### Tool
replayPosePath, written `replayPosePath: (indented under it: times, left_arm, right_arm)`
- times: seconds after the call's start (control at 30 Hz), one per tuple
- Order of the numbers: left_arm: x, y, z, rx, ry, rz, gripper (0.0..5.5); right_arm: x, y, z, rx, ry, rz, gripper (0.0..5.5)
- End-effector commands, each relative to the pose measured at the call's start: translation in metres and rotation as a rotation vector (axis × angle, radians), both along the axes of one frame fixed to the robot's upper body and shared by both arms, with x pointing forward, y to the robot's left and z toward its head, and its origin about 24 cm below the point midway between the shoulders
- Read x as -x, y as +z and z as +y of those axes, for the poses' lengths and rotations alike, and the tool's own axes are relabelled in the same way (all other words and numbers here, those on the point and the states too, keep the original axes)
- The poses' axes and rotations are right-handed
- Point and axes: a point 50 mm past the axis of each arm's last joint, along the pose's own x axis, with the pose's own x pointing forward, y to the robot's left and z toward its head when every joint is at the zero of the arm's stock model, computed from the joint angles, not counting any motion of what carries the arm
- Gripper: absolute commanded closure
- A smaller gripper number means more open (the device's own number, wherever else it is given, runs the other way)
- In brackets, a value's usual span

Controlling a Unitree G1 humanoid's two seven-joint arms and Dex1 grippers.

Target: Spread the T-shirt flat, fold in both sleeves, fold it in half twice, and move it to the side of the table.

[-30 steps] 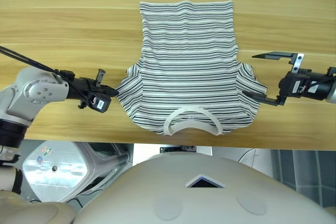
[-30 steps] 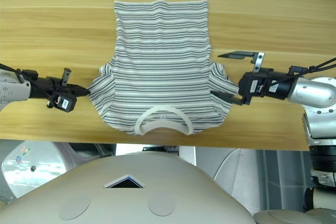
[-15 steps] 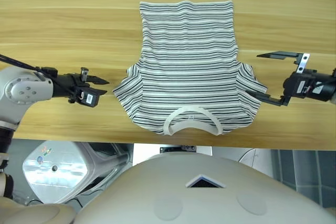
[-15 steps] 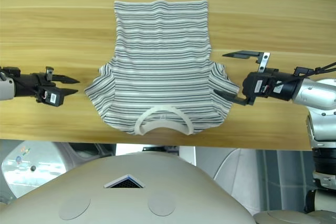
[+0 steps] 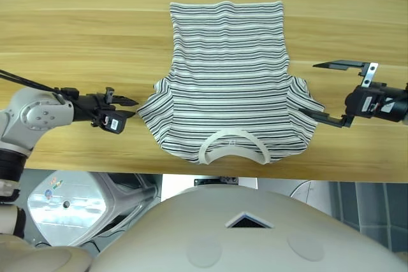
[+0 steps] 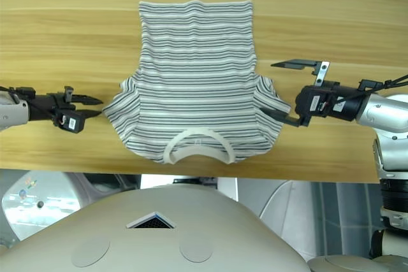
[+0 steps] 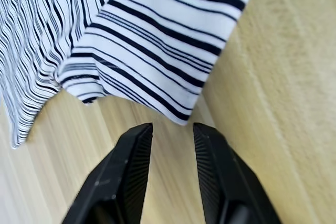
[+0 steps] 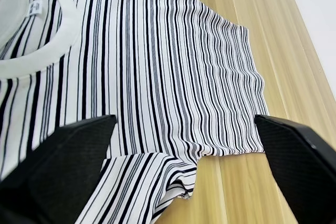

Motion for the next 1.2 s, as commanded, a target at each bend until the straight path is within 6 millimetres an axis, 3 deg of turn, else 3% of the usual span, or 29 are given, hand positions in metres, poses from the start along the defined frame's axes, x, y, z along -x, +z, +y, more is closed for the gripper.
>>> replayPosePath:
  times: [0.03,0.3,0.57,0.8,1.03,1.2]
  left_arm:
    - [0.006,-0.015,-0.005,-0.024,-0.021,0.053,4.04]
    - [0.007,-0.014,-0.012,-0.024,-0.052,0.074,4.04]
    - [0.012,-0.012,-0.014,-0.035,-0.077,0.118,5.49]
    - [0.007,-0.009,-0.012,-0.037,-0.069,0.085,5.49]
    - [-0.014,0.021,-0.017,0.006,-0.058,-0.053,5.49]
    - [-0.015,0.033,-0.027,0.068,-0.09,-0.094,5.49]
  right_arm:
    - [0.0,0.0,0.003,-0.008,0.011,-0.002,0.63]
    - [-0.001,-0.002,0.005,-0.015,0.011,-0.005,0.63]
    - [-0.001,-0.003,0.004,-0.019,0.004,-0.008,0.63]
    - [-0.001,-0.003,0.004,-0.023,0.001,-0.007,0.63]
    - [0.001,-0.005,0.003,-0.028,-0.004,-0.006,0.63]
    - [0.001,-0.006,0.003,-0.03,-0.004,-0.005,0.63]
